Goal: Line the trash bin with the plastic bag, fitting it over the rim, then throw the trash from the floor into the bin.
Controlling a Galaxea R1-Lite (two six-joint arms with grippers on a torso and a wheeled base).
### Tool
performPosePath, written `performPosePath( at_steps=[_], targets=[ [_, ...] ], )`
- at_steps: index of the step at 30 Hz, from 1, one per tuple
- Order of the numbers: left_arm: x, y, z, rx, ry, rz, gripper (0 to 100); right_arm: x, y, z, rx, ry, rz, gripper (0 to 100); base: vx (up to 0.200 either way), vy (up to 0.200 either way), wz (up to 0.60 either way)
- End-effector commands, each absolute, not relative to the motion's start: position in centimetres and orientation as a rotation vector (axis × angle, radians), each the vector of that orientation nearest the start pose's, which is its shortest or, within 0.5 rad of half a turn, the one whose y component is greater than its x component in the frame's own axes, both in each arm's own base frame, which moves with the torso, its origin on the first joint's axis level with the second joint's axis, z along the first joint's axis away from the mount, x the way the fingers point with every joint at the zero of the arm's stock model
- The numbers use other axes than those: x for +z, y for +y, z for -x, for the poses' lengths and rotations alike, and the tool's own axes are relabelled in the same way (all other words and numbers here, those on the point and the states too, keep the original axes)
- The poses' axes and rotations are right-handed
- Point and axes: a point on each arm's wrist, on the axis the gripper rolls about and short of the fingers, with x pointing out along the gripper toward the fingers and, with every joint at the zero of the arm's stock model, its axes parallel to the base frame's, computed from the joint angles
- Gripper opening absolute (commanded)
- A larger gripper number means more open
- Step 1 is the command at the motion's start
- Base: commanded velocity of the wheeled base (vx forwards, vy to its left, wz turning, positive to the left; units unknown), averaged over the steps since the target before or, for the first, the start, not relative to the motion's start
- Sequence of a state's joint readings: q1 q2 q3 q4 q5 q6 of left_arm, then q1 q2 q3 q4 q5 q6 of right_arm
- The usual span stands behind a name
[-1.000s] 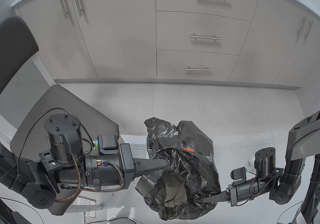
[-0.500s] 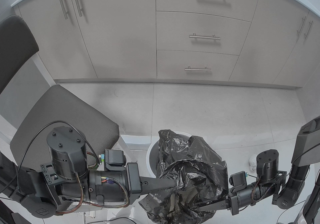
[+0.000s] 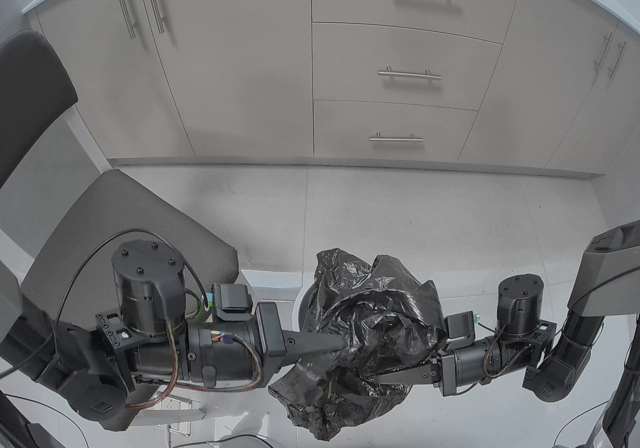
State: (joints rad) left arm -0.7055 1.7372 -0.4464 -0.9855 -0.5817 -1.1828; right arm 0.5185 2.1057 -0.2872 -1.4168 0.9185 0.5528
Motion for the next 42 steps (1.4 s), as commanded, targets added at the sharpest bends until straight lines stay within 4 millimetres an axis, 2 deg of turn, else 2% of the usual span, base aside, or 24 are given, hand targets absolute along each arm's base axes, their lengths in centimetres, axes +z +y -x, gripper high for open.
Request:
performPosePath(
  at_steps=[1,6,12,20,22,27,32,37,39,42],
  targets=[
    [10.6,-17.3,-22.4,-0.866,1.043,1.012,0,3.0,15.0,-24.2,1.248,0.782,-0.540,0,0.000,0.000,0.00],
    [10.6,-16.1,-23.3,-0.880,1.051,1.031,0,3.2,15.6,-25.3,1.252,0.765,-0.558,0,0.000,0.000,0.00],
    [10.2,-15.7,-24.0,-0.856,1.048,1.038,0,2.2,15.7,-26.6,1.228,0.773,-0.577,0,0.000,0.000,0.00],
    [8.9,-15.7,-26.4,-0.812,1.037,1.047,0,1.4,13.7,-27.8,1.144,0.767,-0.603,0,0.000,0.000,0.00],
    [8.1,-16.0,-27.9,-0.813,1.019,1.025,0,1.2,12.8,-28.1,1.115,0.756,-0.607,0,0.000,0.000,0.00],
    [7.1,-16.9,-29.9,-0.829,0.997,0.994,0,0.5,12.1,-28.4,1.085,0.764,-0.613,0,0.000,0.000,0.00],
    [6.0,-17.4,-31.0,-0.820,1.008,0.995,0,-0.5,11.4,-28.5,1.072,0.757,-0.577,0,0.000,0.000,0.00],
    [4.9,-17.4,-31.1,-0.816,1.016,0.961,0,-1.6,11.1,-28.3,1.068,0.736,-0.500,0,0.000,0.000,0.00],
    [4.6,-17.4,-31.0,-0.822,1.009,0.933,0,-2.2,11.0,-28.3,1.028,0.724,-0.458,0,0.000,0.000,0.00],
    [3.8,-17.5,-31.1,-0.832,0.992,0.875,0,-4.0,11.2,-28.1,0.879,0.700,-0.325,0,0.000,0.000,0.00]
  ],
)
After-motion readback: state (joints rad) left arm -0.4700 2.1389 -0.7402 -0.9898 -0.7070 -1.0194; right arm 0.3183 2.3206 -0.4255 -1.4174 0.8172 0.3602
